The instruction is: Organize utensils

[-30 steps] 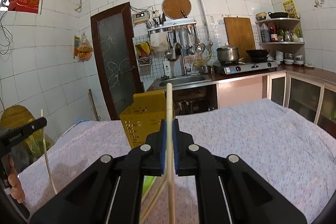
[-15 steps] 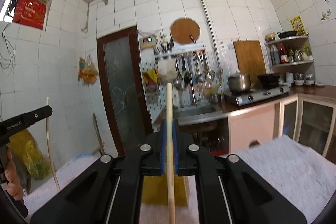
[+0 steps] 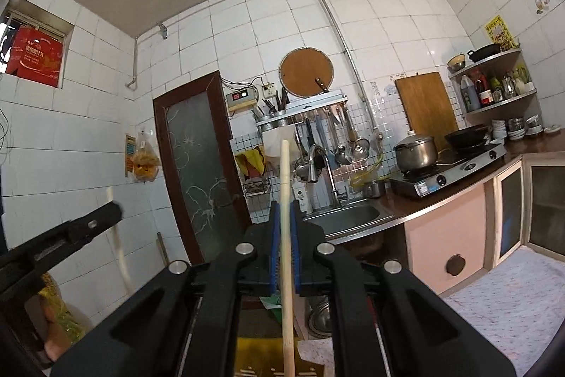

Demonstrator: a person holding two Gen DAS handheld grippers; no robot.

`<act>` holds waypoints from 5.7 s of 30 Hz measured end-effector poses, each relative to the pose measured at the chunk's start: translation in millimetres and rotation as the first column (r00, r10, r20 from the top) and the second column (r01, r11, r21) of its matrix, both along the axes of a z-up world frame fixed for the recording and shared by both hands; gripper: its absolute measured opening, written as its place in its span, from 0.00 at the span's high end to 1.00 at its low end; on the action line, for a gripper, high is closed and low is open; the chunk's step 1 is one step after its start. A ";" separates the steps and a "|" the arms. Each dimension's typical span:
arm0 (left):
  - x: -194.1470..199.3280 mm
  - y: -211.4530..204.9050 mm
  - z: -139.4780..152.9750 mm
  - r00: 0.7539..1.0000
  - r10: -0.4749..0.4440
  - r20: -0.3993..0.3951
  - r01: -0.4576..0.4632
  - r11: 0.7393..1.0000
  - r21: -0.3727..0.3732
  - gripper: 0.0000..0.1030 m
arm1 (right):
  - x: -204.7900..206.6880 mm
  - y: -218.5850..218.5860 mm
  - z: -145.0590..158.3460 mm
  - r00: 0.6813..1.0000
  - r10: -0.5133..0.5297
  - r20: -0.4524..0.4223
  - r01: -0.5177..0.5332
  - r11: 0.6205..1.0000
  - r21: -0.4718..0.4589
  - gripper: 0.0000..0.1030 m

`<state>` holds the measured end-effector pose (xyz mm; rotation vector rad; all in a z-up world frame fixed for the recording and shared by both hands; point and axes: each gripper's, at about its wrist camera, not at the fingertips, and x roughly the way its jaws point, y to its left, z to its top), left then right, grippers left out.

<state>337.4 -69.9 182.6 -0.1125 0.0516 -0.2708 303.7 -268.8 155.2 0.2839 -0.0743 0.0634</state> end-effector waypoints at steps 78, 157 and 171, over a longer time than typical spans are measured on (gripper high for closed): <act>-126.4 80.6 -253.4 0.645 0.228 -0.729 -0.054 0.966 0.254 0.05 | -109.6 40.6 -206.3 0.601 -0.131 -0.788 -0.011 0.985 -0.172 0.18; -176.8 74.9 -160.4 0.812 0.088 -0.577 -0.031 0.994 0.108 0.94 | -182.7 35.5 -121.1 0.849 -0.020 -0.528 -0.010 0.999 -0.053 0.94; -232.9 79.1 -139.7 0.899 0.113 -0.423 -0.078 0.992 0.099 0.94 | -234.5 49.7 -96.2 0.934 -0.082 -0.348 0.035 0.989 -0.141 0.94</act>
